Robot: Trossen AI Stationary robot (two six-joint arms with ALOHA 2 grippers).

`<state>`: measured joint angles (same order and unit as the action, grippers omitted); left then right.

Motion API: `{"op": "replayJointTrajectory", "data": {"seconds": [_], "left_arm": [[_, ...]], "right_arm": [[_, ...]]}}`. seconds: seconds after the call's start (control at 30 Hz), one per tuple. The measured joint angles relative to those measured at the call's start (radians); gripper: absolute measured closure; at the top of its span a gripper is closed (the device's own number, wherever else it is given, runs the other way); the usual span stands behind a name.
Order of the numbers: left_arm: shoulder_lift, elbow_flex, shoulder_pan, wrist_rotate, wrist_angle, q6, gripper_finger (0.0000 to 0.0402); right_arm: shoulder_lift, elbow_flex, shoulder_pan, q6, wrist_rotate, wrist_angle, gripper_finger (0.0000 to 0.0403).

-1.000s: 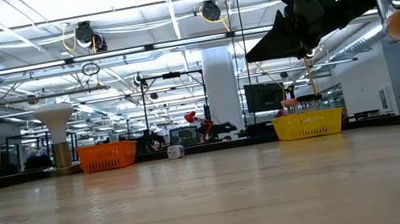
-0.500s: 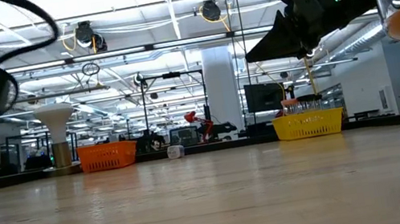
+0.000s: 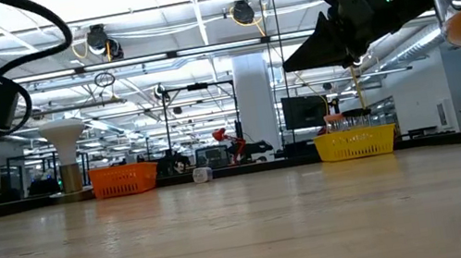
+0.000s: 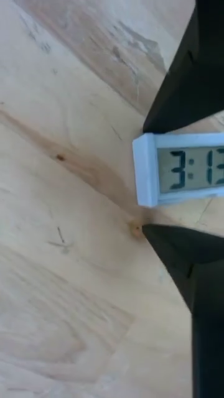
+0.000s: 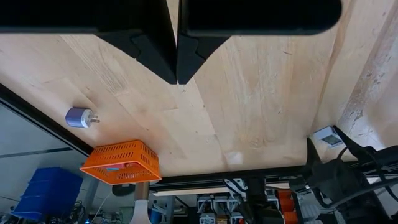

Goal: Pick & Place Office items
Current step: Put the white digital clock into the orange bin

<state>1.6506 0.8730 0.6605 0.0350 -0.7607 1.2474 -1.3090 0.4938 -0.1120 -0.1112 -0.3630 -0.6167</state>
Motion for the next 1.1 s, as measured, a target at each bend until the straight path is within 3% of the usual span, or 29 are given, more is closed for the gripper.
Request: {"op": "replayJointTrajectory", "data": {"seconds": [0.2, 0.43, 0.6, 0.7, 1.1], "left_arm": [[-0.021, -0.002, 0.005, 0.027, 0.006, -0.025, 0.0253], [-0.233, -0.001, -0.119, 0.173, -0.135, -0.108, 0.0254], [-0.391, -0.001, -0.302, 0.258, -0.238, -0.204, 0.0254], [-0.445, -0.001, -0.439, 0.258, -0.231, -0.338, 0.0254], [-0.442, 0.112, -0.974, 0.27, -0.258, -0.831, 0.0248]], "right_arm": [[0.0, 0.0, 0.0, 0.0, 0.0, 0.0, 0.0399], [0.0, 0.0, 0.0, 0.0, 0.0, 0.0, 0.0399], [0.0, 0.0, 0.0, 0.0, 0.0, 0.0, 0.0399], [0.0, 0.0, 0.0, 0.0, 0.0, 0.0, 0.0399], [0.0, 0.0, 0.0, 0.0, 0.0, 0.0, 0.0399]]}}
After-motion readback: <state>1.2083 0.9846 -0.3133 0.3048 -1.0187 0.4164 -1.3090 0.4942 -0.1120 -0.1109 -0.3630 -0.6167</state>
